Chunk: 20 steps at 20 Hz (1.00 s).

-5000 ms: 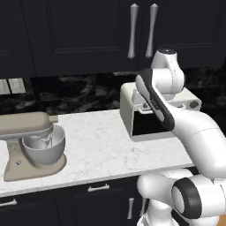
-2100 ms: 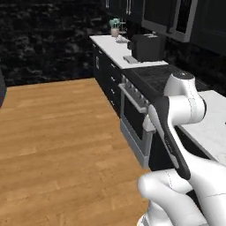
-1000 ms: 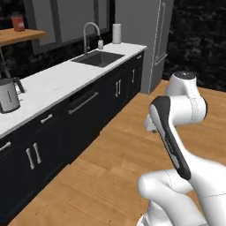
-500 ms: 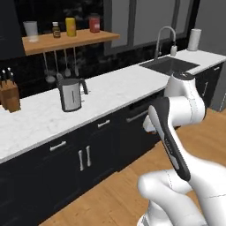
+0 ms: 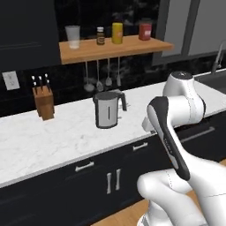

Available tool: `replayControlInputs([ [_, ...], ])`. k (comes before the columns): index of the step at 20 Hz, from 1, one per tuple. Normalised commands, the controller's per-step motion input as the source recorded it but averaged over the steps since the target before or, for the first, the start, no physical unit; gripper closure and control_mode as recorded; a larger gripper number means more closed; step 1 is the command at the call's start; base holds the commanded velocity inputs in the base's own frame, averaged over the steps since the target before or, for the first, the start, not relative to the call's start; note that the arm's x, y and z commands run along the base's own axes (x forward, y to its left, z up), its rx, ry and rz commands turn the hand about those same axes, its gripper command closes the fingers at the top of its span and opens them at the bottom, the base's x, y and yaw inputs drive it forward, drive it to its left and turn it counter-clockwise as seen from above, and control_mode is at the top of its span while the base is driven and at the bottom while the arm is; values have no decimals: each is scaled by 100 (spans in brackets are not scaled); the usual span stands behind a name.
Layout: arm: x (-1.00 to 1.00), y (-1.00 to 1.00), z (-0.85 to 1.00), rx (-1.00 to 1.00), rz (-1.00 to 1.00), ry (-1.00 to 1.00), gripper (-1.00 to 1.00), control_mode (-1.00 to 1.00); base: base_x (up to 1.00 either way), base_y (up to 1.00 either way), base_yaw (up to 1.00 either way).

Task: Navigate to the shelves.

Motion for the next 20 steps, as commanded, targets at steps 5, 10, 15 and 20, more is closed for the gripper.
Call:
replayControlInputs([
  [5, 0, 0, 0, 0, 0, 0, -100, 100, 79, -53, 31],
  [10, 0, 0, 0, 0, 0, 0, -100, 100, 62, -58, 25],
  [15, 0, 0, 0, 0, 0, 0, -100, 100, 48, -7, 14],
  [20, 0, 0, 0, 0, 0, 0, -100, 100, 58, 0, 8],
])
